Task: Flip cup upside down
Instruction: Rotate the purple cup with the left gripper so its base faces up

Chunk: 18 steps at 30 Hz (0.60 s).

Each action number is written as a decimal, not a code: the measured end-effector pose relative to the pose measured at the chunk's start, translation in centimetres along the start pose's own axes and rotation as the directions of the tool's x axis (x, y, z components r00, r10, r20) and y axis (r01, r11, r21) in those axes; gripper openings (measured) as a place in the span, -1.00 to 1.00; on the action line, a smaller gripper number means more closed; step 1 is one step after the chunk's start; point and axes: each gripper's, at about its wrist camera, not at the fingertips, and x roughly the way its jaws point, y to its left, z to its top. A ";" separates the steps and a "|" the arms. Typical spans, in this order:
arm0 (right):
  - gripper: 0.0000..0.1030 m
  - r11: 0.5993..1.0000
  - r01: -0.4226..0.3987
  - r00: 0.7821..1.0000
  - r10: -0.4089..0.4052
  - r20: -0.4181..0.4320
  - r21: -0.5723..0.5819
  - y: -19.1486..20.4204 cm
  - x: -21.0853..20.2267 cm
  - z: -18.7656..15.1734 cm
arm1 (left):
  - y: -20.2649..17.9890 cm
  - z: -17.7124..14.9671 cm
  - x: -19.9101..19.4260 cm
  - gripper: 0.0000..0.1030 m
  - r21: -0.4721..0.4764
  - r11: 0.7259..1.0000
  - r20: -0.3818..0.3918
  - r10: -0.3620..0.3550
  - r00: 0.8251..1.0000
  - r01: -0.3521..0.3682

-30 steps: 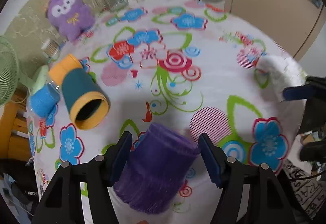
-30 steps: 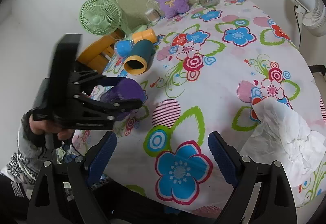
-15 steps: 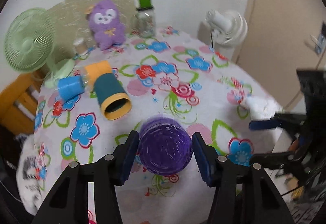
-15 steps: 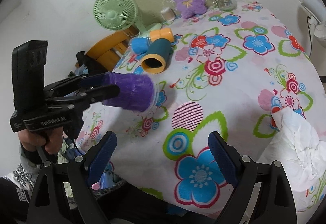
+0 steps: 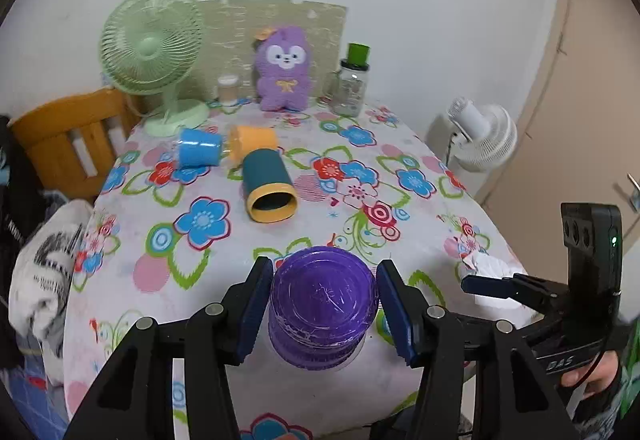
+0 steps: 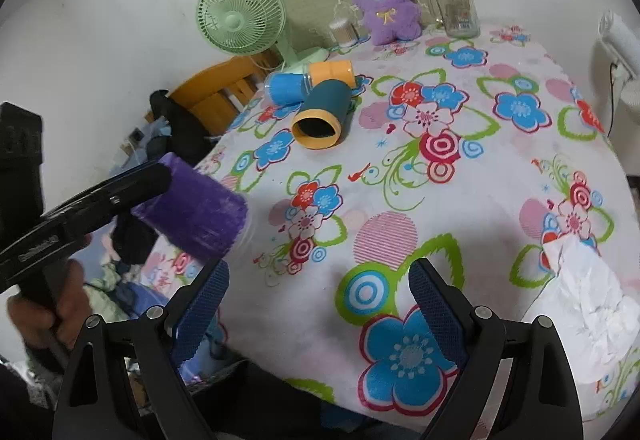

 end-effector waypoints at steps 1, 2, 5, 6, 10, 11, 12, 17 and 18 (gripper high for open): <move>0.81 1.000 0.007 1.000 -0.007 0.000 -0.008 0.1 0.1 0.0 | 0.2 -0.2 -0.1 0.08 -0.019 1.000 0.004 0.000 1.000 0.000; 0.81 0.999 0.023 1.000 -0.023 0.000 -0.024 0.4 0.3 0.0 | 0.3 -0.5 -0.2 0.08 -0.039 0.999 0.010 -0.004 1.000 0.004; 0.81 0.994 0.075 0.997 -0.075 0.007 -0.073 1.3 0.7 -0.1 | 0.7 -1.1 -0.3 0.08 -0.068 0.998 0.019 0.018 1.000 -0.017; 0.81 0.992 0.092 0.996 -0.091 0.014 -0.090 1.6 0.7 -0.1 | 0.7 -1.2 -0.3 0.08 -0.069 0.997 0.019 0.025 1.000 -0.024; 0.81 0.986 0.116 0.993 -0.113 0.030 -0.118 2.3 0.7 -0.1 | 1.0 -1.8 -0.6 0.08 -0.083 0.995 0.038 0.058 0.998 -0.054; 0.81 0.986 0.118 0.993 -0.115 0.034 -0.121 2.4 0.6 0.0 | 1.1 -1.9 -0.6 0.08 -0.088 0.995 0.041 0.059 0.997 -0.055; 0.81 0.984 0.124 0.992 -0.120 0.039 -0.125 2.6 0.6 0.0 | 1.2 -2.1 -0.7 0.08 -0.095 0.994 0.042 0.057 0.998 -0.053; 0.81 0.979 0.141 0.990 -0.136 0.043 -0.145 3.2 1.0 -0.1 | 1.7 -2.7 -0.4 0.08 -0.119 0.991 0.035 0.064 0.997 -0.060; 0.81 0.979 0.140 0.990 -0.136 0.042 -0.148 3.4 1.0 -0.1 | 1.8 -2.8 -0.3 0.08 -0.123 0.991 0.032 0.063 0.997 -0.059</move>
